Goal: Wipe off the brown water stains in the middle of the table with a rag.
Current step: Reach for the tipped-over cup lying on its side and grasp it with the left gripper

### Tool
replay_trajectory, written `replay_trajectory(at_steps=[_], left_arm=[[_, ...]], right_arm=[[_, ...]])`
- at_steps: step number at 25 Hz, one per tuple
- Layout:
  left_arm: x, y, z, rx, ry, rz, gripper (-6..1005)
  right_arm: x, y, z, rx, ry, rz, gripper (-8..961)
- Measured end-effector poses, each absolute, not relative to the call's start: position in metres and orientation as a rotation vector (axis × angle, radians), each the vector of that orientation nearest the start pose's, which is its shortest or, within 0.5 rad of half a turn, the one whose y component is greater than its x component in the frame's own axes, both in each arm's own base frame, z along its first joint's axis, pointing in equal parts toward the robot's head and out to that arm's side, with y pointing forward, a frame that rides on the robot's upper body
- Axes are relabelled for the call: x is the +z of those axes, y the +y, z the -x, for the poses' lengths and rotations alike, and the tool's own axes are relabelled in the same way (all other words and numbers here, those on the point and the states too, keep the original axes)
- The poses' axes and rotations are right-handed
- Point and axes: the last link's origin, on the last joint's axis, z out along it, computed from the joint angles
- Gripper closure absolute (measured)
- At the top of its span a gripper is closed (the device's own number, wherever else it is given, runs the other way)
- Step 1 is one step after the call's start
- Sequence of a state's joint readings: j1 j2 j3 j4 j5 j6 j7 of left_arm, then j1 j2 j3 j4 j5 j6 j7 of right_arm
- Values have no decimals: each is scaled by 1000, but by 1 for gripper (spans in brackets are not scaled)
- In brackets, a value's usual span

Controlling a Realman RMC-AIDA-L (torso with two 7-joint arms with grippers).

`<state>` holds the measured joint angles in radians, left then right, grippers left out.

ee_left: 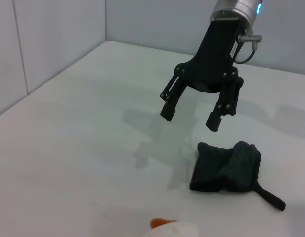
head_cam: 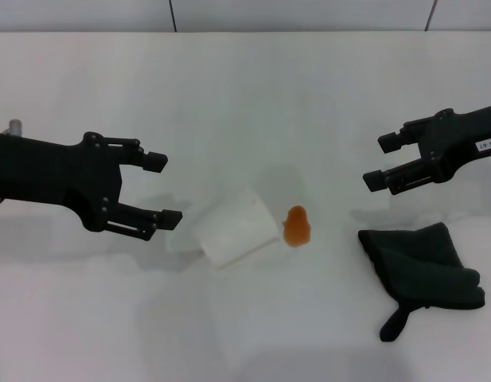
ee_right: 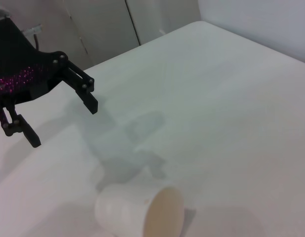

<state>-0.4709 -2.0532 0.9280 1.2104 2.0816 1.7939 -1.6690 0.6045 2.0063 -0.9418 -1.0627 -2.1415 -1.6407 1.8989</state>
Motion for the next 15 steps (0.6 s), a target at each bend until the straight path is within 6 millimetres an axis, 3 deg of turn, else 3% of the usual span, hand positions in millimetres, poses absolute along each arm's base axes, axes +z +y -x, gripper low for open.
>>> replay_trajectory(at_steps=[15], left_arm=[[52,319,213,-297,-346,2975,125]], right_arm=[[47,362,-206,226,653,2878,118]])
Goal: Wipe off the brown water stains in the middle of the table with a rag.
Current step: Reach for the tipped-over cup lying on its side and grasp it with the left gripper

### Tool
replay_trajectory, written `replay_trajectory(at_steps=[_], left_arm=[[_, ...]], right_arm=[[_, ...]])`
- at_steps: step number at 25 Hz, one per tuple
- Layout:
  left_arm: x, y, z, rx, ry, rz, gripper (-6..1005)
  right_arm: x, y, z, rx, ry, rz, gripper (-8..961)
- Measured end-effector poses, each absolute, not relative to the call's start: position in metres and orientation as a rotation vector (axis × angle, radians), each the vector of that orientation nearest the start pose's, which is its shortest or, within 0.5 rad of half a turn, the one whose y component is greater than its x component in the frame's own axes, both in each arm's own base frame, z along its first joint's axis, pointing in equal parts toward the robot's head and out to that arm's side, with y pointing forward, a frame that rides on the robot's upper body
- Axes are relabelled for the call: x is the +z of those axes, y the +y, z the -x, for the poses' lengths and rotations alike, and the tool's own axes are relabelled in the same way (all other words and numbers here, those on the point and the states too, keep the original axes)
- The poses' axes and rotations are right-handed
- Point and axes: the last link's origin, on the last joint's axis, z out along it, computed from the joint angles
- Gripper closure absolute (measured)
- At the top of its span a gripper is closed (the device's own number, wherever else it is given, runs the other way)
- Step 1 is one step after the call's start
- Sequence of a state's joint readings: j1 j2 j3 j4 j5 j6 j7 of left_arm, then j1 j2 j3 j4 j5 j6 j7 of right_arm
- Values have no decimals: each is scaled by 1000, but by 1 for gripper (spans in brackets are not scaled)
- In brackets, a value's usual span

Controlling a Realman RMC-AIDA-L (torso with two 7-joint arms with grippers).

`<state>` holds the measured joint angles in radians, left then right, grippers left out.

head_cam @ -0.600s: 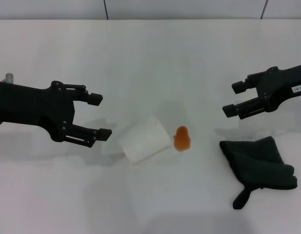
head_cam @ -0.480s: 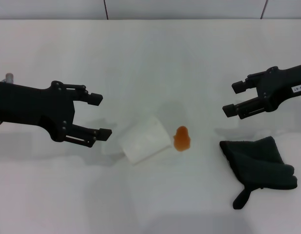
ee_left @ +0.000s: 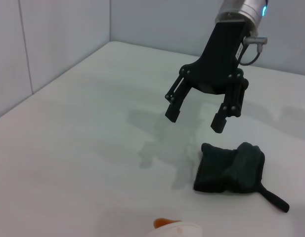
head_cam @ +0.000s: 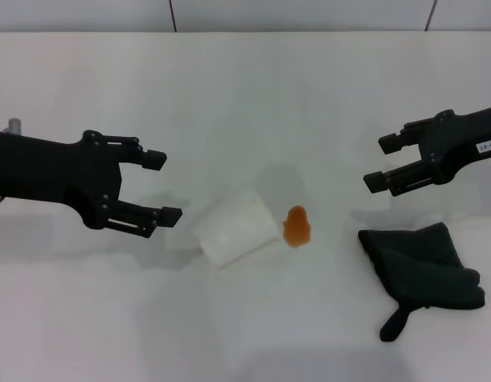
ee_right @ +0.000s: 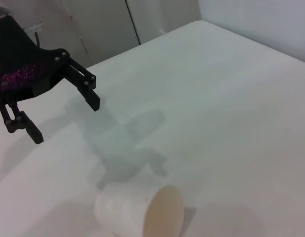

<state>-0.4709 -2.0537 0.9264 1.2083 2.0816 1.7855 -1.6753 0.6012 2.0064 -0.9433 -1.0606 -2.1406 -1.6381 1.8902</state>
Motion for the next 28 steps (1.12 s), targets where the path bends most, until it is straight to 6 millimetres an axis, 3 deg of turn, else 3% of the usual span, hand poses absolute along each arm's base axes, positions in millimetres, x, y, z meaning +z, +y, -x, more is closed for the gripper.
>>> replay_trajectory(at_steps=[10,16,23,28], left_arm=[[53,320,213,-288,-362,2971,126],[54,333,207,-194,-438,2963,126],[55,363,175,-5,-514,2959,127],[42,376,147,126,-582,3044,128]], right_arm=[[47,363,-206,229,645,2875,117],[47,363,-206,230,636,2874,117],[47,364,-204,233,594,2880,117],[47,365,-203,234,569,2881,117]])
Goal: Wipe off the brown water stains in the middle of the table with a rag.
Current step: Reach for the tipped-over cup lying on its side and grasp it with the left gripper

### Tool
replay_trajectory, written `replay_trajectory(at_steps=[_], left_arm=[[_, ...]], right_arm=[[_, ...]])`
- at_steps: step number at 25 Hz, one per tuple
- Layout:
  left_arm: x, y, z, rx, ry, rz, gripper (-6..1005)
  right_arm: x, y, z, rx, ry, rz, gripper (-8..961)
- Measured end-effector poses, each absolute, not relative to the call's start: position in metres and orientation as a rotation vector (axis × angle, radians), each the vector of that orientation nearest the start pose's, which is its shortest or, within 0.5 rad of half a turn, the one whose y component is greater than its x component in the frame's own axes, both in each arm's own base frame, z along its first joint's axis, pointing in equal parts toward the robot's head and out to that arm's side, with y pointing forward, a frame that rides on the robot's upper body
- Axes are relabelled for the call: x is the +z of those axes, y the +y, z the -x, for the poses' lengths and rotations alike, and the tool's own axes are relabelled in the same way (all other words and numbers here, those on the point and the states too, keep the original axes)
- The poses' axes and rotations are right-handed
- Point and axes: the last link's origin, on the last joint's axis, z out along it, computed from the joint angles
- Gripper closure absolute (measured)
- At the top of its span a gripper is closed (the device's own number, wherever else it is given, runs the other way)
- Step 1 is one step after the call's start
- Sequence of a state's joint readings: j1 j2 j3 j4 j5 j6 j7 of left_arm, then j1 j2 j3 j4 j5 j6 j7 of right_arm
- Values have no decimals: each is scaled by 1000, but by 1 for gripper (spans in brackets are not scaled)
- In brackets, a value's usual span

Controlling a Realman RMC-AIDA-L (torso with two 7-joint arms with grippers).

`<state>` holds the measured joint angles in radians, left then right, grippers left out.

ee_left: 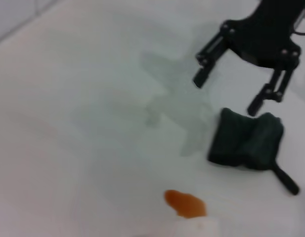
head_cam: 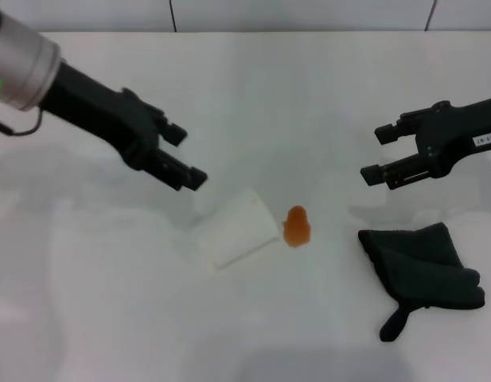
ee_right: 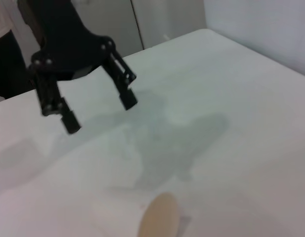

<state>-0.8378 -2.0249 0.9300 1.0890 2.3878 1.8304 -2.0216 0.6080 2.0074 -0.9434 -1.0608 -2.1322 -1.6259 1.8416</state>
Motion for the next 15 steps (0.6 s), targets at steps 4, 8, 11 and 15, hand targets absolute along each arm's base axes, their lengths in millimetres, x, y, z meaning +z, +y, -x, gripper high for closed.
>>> replay_trajectory(at_steps=[4,8,11,15], left_arm=[[29,379,133,298,-670,3095,128],[18,380,131,524,-728,3077,129],[12,383,125,630,-707,3042,129],[7,388,117,690,-679,3003,129]], right_arm=[[48,368,-200,233,539,2867,118],[49,370,-198,233,515,2868,118],[49,369,-197,233,507,2874,118],[48,369,-196,228,488,2881,118]])
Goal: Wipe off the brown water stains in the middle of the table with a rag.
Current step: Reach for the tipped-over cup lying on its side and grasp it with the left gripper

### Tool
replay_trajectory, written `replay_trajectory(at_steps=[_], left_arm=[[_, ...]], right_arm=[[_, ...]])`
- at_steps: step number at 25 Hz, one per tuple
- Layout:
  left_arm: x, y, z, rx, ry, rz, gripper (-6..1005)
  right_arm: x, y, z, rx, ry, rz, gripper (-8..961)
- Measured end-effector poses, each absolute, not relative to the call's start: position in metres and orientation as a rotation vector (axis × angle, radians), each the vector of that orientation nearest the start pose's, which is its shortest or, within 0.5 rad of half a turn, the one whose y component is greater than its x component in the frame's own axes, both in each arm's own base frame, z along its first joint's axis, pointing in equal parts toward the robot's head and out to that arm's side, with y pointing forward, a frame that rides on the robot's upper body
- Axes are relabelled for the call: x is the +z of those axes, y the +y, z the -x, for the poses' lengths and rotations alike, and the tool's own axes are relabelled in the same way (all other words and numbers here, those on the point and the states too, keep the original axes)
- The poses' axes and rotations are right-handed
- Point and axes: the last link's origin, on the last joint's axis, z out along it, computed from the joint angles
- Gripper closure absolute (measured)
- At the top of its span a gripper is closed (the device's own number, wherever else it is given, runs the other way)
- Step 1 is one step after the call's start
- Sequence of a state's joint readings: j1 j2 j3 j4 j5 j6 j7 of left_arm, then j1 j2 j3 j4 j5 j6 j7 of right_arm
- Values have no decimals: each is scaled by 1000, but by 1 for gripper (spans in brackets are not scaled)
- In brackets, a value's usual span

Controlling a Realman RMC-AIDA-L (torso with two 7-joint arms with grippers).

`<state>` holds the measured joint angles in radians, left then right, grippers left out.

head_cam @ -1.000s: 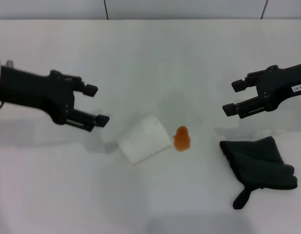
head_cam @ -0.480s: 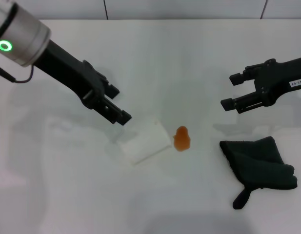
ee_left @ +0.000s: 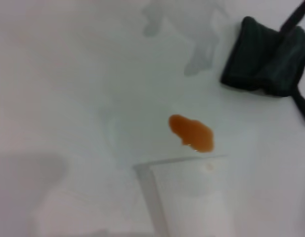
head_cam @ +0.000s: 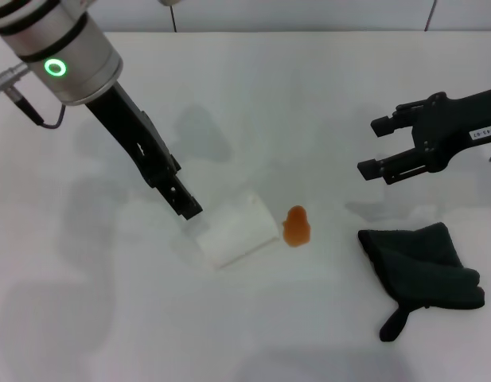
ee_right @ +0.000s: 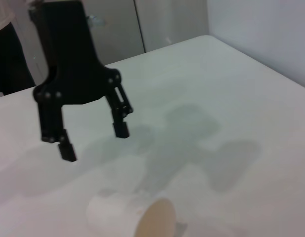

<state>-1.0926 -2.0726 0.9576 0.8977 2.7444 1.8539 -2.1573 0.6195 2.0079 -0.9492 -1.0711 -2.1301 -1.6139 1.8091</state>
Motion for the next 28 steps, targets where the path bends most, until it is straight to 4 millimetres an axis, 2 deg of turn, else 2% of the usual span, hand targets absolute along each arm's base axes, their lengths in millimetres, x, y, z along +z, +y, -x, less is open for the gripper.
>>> replay_trajectory(at_steps=[8,13,28], left_arm=[[-12,397,116,706,-649,2966,130],[-25,395,115,694,-641,2989,131],[-42,390,114,720,-667,2966,132]], right_arm=[[39,367,-192,194,466,2918,118],[36,366,-191,179,462,2932,118],[38,366,-195,171,470,2925,118]])
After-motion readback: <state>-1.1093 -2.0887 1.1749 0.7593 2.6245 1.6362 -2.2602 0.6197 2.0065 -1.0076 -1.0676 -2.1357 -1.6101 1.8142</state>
